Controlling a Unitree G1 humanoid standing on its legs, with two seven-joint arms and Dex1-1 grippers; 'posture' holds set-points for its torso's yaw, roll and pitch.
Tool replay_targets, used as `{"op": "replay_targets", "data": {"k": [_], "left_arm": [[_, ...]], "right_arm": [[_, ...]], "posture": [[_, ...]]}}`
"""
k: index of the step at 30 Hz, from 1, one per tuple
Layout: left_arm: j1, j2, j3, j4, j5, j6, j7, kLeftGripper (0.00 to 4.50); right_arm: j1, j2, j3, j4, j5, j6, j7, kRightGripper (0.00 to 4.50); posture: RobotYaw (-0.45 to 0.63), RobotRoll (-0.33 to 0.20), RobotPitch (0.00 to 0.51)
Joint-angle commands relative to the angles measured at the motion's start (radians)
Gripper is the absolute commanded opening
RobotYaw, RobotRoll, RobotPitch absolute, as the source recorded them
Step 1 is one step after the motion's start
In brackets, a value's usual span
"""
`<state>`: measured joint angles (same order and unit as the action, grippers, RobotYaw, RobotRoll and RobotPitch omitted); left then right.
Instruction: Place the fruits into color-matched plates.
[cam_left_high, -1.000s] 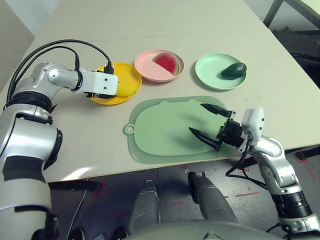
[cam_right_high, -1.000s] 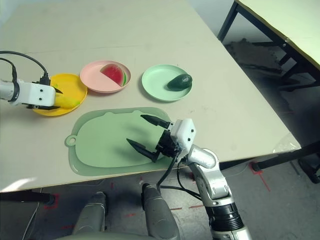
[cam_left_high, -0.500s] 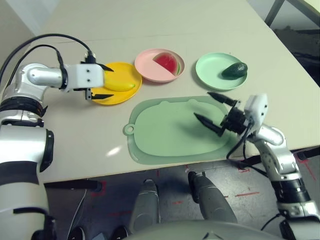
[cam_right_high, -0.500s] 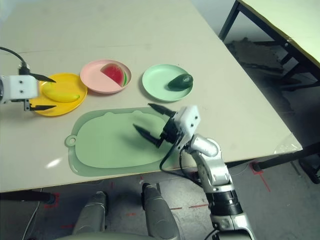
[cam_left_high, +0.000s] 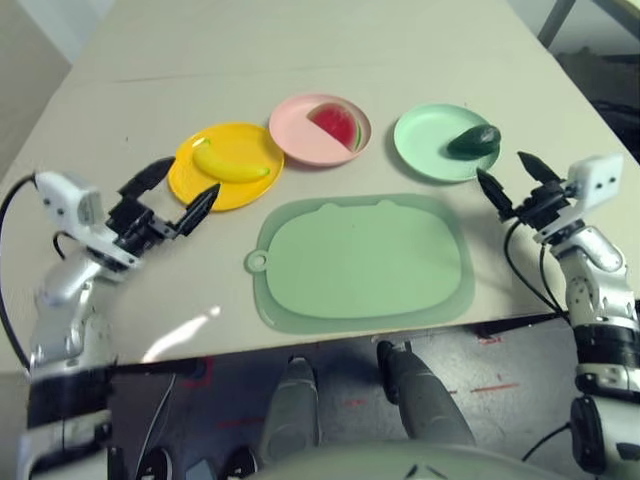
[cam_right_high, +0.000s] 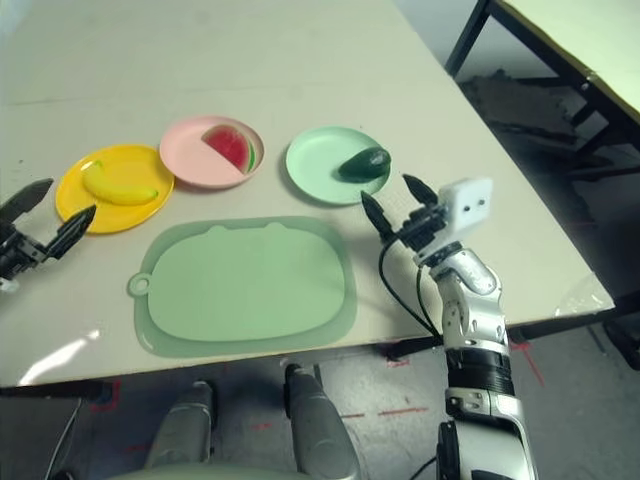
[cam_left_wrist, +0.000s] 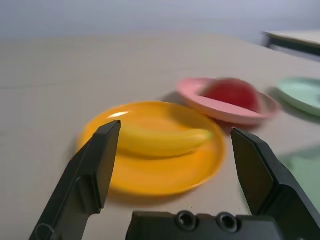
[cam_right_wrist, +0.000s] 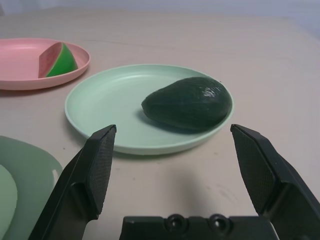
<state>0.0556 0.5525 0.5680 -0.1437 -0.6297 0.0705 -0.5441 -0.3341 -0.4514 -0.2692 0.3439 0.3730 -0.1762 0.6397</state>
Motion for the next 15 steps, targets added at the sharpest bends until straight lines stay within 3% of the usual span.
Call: {"op": "replay_targets", "data": {"k": [1, 8, 15], "left_arm": [[0.059, -0.041, 0.106, 0.012, 0.000, 0.001, 0.094, 4.48], [0.106, -0.072, 0.114, 0.035, 0.035, -0.024, 0.091, 4.48], [0.054, -0.088, 0.039, 0.079, 0.073, -0.042, 0.067, 4.48]], "right_arm": [[0.079, 0.008, -0.022, -0.041, 0.010, -0.034, 0.012, 4.50], [0.188, 0.041, -0.037, -0.179, 0.046, -0.017, -0.007, 4.50], [0.175, 0.001, -0.090, -0.089, 0.024, -0.045, -0.029, 4.50]], "posture": [[0.07, 0.000, 0.262], [0.05, 0.000, 0.270], [0.02, 0.000, 0.258]]}}
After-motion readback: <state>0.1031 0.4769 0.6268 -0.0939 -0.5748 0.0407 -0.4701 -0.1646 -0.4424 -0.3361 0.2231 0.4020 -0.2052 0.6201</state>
